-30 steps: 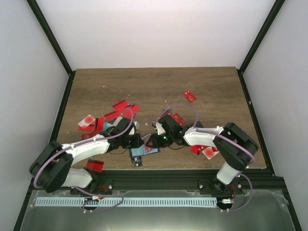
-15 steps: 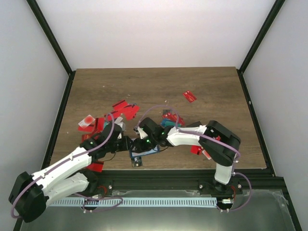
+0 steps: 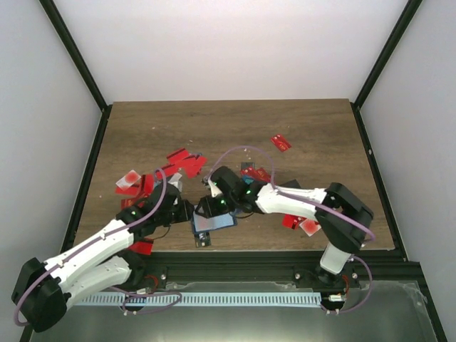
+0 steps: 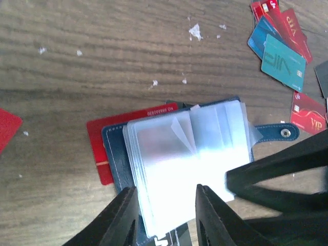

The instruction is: Put the credit cards into the card holder

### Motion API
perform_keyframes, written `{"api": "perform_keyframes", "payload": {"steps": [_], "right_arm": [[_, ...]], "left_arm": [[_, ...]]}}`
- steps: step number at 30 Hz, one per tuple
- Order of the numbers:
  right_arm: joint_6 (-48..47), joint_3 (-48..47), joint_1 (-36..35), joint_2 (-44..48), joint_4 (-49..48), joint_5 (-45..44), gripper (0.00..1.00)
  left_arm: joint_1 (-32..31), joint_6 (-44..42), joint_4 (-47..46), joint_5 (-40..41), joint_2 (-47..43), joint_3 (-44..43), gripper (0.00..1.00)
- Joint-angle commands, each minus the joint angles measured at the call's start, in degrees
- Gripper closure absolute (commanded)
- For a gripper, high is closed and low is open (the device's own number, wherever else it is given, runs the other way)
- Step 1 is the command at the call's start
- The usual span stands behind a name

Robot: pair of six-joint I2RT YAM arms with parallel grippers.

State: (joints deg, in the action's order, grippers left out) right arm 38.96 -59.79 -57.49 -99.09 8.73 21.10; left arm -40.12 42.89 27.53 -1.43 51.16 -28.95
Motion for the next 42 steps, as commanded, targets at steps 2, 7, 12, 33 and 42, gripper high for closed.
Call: {"api": "perform_keyframes", "payload": {"steps": [2, 7, 12, 33, 42], "right_arm": [[-5.0, 1.6, 8.3, 7.6, 3.6, -3.4, 0.58], [-9.4, 2.5, 17.7, 8.9, 5.5, -0.8, 0.55], [-9.5, 6.0, 29.8, 11.3, 7.1, 0.6, 0.53], [-7.9, 20.5, 46.5, 7.2, -7.4, 16.0, 0.46], [-8.1, 20.6, 47.6, 4.6, -9.0, 18.0, 0.46]], "left_arm": [[0.0, -2.6, -2.6, 6.9, 3.7, -4.8, 0.63], [1.7, -8.2, -4.8, 11.0, 11.8, -11.5, 0.56], [2.9, -16.2, -14.4, -5.1, 23.2, -17.5, 0.55], [0.5, -21.0, -19.2, -25.2, 63.0, -42.1, 0.79], [-0.2, -20.8, -16.0, -21.3, 67.0, -44.9, 0.82]]}}
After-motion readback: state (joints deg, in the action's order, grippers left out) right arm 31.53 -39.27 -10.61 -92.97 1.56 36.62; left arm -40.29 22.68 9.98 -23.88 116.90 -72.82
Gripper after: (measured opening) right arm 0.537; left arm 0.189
